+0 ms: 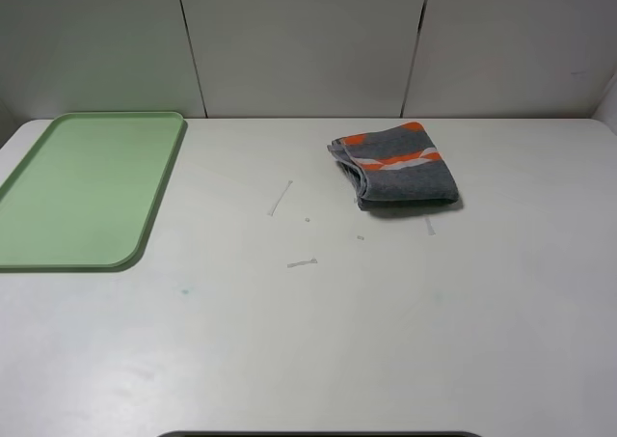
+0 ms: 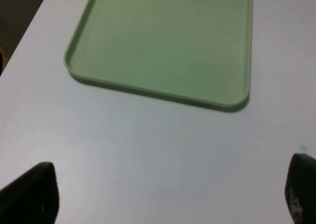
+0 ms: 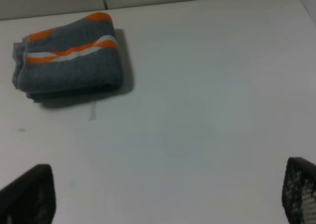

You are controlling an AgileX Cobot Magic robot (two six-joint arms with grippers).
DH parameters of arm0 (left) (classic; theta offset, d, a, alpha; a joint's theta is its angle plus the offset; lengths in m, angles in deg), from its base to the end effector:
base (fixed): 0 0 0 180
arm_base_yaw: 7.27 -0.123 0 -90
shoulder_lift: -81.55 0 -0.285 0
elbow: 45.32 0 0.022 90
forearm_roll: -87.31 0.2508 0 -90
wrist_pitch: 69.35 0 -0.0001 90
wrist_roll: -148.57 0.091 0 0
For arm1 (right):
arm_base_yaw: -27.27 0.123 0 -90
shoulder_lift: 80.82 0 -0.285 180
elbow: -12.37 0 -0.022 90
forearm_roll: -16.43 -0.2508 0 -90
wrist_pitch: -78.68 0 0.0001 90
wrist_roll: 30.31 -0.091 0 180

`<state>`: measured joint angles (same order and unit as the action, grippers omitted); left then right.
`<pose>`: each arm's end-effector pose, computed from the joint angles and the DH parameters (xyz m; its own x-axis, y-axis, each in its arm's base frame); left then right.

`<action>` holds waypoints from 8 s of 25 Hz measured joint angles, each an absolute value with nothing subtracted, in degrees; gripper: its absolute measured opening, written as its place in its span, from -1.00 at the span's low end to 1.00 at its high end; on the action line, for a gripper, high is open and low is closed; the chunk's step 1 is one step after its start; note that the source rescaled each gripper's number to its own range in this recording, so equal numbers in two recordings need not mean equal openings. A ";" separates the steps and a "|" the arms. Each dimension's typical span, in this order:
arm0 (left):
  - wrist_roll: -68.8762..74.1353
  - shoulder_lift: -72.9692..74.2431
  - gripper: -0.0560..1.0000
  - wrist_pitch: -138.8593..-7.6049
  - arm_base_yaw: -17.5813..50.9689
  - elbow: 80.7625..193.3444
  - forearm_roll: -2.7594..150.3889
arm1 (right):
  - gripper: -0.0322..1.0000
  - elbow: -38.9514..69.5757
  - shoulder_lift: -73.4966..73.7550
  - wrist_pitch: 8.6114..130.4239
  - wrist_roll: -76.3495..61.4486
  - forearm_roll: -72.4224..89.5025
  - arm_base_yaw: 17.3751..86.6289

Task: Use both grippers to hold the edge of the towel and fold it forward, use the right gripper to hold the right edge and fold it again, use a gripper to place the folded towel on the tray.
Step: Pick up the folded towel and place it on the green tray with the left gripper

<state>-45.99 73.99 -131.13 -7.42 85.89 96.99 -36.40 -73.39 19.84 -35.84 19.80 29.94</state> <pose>-0.0064 0.0135 0.2757 -0.4361 -0.1720 -0.8833 -0.2122 0.9735 -0.0848 -0.0039 -0.0048 0.2792 -0.4212 0.0464 -0.9058 0.0269 0.9989 0.0386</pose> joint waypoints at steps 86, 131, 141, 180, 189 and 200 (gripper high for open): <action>-33.34 45.93 1.00 -125.25 -7.42 95.35 85.61 | 1.00 -36.40 -73.39 19.87 -35.68 20.38 29.94; -27.54 -41.01 1.00 -105.60 27.32 147.99 81.00 | 1.00 -36.40 -73.39 19.87 -35.68 20.38 29.94; -30.86 -52.29 1.00 -97.39 30.93 152.91 80.95 | 1.00 -36.40 -73.39 19.87 -35.68 20.38 29.94; -46.98 -65.18 1.00 -76.59 31.85 156.45 80.91 | 1.00 -36.40 -73.39 19.87 -35.68 20.38 29.94; -46.98 -65.51 0.65 -76.05 32.33 156.45 81.03 | 1.00 -36.40 -73.39 19.87 -35.68 20.38 29.94; -47.03 -65.56 -0.36 -75.97 32.58 156.45 80.85 | 1.00 -36.40 -73.39 19.87 -35.68 20.38 29.94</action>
<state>-47.03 -65.56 -75.97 32.58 156.45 80.85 -36.40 -73.39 19.87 -35.68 20.38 29.94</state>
